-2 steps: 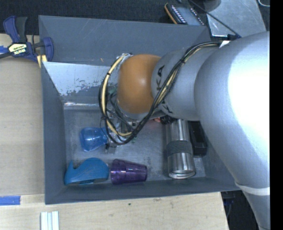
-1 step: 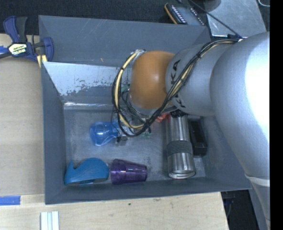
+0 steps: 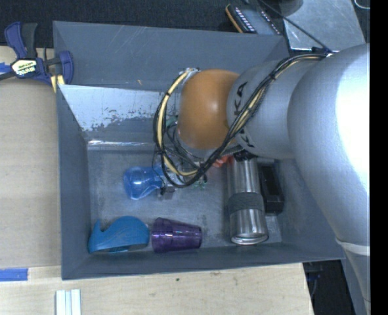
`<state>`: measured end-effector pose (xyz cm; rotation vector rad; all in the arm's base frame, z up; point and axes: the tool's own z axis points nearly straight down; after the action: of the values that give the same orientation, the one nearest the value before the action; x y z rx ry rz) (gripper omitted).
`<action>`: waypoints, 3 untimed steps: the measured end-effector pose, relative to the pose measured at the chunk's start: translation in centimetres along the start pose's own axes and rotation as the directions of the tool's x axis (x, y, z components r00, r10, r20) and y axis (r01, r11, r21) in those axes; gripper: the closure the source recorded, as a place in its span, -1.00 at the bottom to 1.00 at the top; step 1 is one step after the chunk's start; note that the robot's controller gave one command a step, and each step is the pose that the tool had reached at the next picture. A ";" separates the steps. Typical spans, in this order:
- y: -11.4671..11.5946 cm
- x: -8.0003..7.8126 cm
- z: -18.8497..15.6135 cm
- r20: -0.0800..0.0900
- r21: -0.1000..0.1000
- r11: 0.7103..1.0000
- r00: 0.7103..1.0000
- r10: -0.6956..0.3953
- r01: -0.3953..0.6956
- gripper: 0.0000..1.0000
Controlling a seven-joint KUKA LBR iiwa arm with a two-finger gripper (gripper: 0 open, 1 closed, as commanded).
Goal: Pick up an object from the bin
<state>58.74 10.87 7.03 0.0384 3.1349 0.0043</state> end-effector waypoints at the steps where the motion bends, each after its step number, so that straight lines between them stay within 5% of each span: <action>1: 0.0 0.1 -0.2 -0.003 0.000 1.000 1.000 0.000 0.000 1.00; 3: 0.0 0.0 -2.9 0.002 0.000 1.000 1.000 0.001 -0.001 1.00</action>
Offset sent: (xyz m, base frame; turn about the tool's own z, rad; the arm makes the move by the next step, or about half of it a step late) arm -0.0002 -0.0001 0.0417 0.0000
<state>58.73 10.83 9.91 0.0395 3.1332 0.0046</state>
